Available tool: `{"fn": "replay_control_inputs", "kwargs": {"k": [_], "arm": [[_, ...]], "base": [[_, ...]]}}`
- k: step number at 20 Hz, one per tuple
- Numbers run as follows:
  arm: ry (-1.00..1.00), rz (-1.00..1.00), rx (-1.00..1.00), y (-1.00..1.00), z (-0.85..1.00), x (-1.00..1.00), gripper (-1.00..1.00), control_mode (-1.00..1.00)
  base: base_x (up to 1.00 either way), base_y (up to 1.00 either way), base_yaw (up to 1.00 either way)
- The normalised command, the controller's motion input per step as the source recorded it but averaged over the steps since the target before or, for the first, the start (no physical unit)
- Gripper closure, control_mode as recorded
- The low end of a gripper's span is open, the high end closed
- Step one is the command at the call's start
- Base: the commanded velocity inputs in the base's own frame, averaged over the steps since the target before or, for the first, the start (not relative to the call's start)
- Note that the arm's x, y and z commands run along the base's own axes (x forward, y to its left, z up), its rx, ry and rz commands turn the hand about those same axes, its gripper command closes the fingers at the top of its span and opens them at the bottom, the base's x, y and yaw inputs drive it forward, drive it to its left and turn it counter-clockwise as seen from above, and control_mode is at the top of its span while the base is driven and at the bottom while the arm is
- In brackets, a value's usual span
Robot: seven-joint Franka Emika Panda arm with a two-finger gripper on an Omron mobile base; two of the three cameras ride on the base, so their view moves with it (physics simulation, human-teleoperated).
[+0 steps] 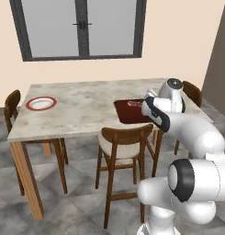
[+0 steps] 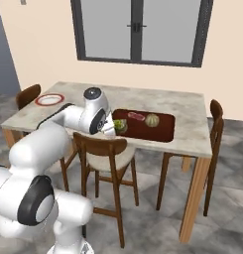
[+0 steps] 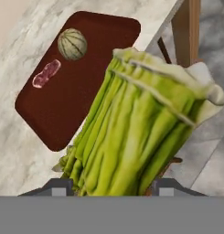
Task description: Create a steak meal by picking up the steak and asparagus from the tray and placing them on the plate. Leave the squash on the tray.
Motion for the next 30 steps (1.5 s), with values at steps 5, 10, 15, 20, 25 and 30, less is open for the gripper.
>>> {"fn": "replay_control_inputs", "kwargs": {"k": [5, 10, 15, 20, 25, 30], "arm": [[0.0, 0.0, 0.0, 0.0, 0.0, 0.0, 1.0, 1.0], [0.0, 0.0, 0.0, 0.0, 0.0, 0.0, 1.0, 1.0], [0.0, 0.0, 0.0, 0.0, 0.0, 0.0, 1.0, 1.0], [0.0, 0.0, 0.0, 0.0, 0.0, 0.0, 1.0, 1.0], [0.0, 0.0, 0.0, 0.0, 0.0, 0.0, 1.0, 1.0], [0.0, 0.0, 0.0, 0.0, 0.0, 0.0, 1.0, 1.0]], "base": [[-0.82, 0.91, 0.15], [-0.22, 1.0, 0.05], [0.06, 1.0, 0.0], [0.51, 1.0, -0.04], [0.62, 0.97, -0.21], [0.62, 0.86, -0.3]]}}
